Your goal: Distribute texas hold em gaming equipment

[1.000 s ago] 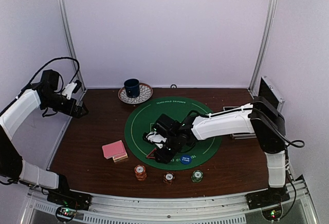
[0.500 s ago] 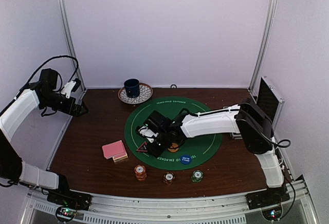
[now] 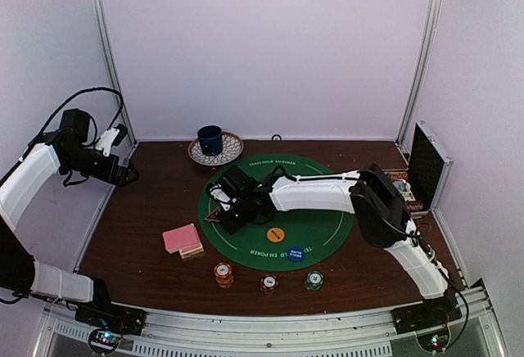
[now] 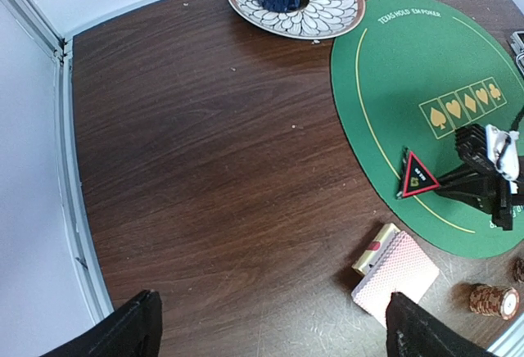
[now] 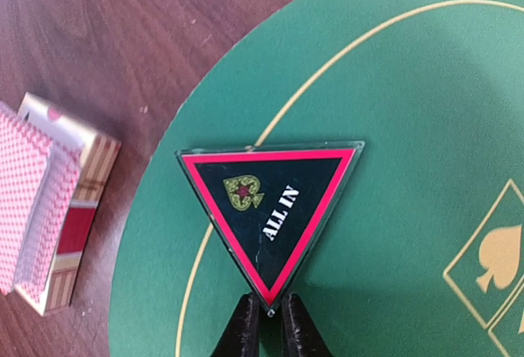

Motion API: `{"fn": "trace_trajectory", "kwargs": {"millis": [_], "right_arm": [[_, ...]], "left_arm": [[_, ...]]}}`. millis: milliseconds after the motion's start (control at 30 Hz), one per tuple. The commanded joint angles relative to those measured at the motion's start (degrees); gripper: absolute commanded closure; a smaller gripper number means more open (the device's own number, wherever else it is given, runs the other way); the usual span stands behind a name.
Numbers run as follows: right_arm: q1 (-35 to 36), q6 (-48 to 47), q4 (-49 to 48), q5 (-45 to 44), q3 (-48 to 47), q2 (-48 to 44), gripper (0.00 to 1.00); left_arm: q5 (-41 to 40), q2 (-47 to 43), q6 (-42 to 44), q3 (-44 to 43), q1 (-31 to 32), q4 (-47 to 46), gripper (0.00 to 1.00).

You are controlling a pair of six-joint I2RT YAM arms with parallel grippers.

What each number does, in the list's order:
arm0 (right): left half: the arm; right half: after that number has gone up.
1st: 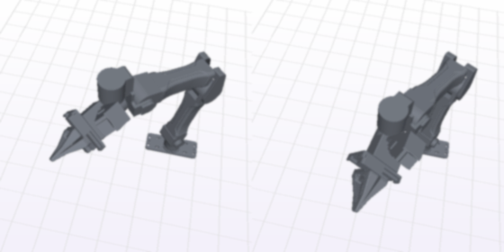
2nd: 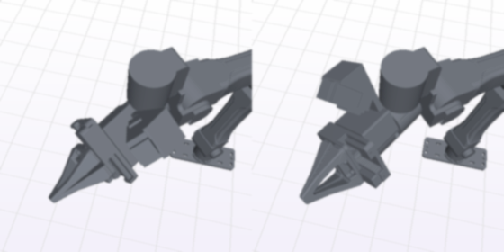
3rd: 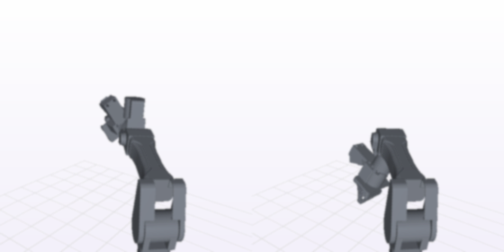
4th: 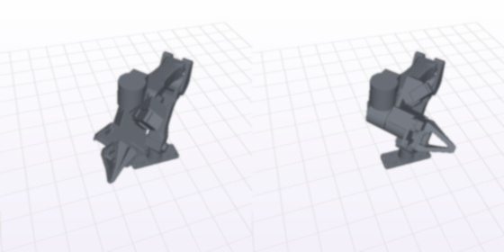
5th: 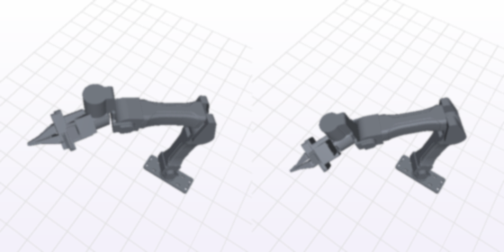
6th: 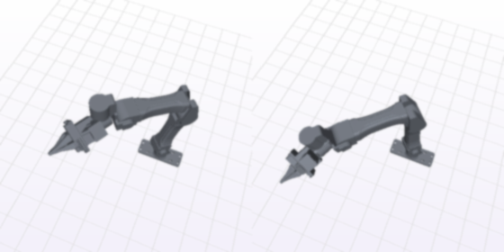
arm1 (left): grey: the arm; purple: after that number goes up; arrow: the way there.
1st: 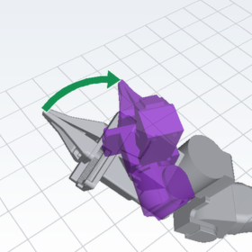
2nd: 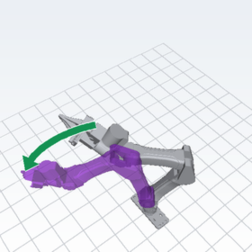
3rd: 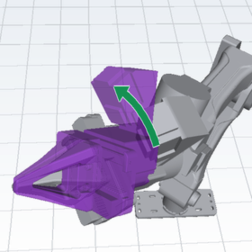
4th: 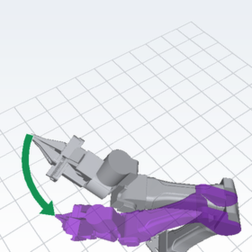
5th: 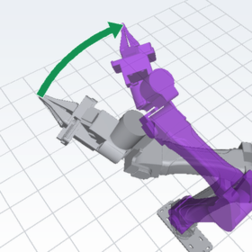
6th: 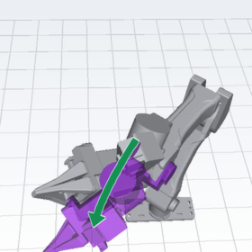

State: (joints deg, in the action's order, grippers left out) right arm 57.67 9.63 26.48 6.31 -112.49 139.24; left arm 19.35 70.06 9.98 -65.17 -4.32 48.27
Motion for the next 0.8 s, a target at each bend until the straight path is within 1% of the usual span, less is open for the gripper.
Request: {"fn": "trace_trajectory", "kwargs": {"millis": [0,100,133,167,233,333,467,567,633,767], "right_arm": [[-0.95,0.55,2.29,-2.71,-5.78,3.41,0.86],[-1.53,0.37,2.64,-3.55,-7.45,3.23,0.83],[-1.66,0.14,2.94,-3.80,-7.78,2.74,0.81],[-1.76,-0.11,3.33,-4.29,-7.72,2.06,0.75],[-1.77,-0.60,3.08,-5.79,-5.85,-0.51,0.59],[-1.68,-0.30,0.80,-8.60,2.75,-6.85,0.40],[-1.52,1.66,-1.59,-11.52,15.67,-16.46,0.24],[-1.37,3.59,-2.21,-13.44,24.57,-22.37,0.19],[-1.33,5.04,-2.29,-13.96,29.14,-25.82,0.19],[-1.33,7.28,-3.27,-13.50,35.39,-28.76,0.20]], "left_arm": [[1.21,-1.17,0.97,-0.93,-0.43,1.17,0.02],[1.53,-0.98,1.09,-0.93,-0.44,1.43,0.02],[1.66,-0.93,1.10,-0.93,-0.47,1.52,0.02],[1.77,-0.89,1.16,-1.00,-0.48,1.60,0.02],[1.97,-0.75,1.14,-1.10,-0.45,1.69,0.02],[2.54,-0.73,1.14,-1.23,-0.43,1.84,0.02],[3.34,-0.48,1.27,-1.58,-0.47,2.43,0.02],[3.92,-0.45,1.44,-1.62,-0.43,2.44,0.02],[4.35,-0.41,1.36,-1.70,-0.44,2.52,0.02],[4.81,-0.12,1.47,-2.22,-0.43,2.88,0.02]]}}
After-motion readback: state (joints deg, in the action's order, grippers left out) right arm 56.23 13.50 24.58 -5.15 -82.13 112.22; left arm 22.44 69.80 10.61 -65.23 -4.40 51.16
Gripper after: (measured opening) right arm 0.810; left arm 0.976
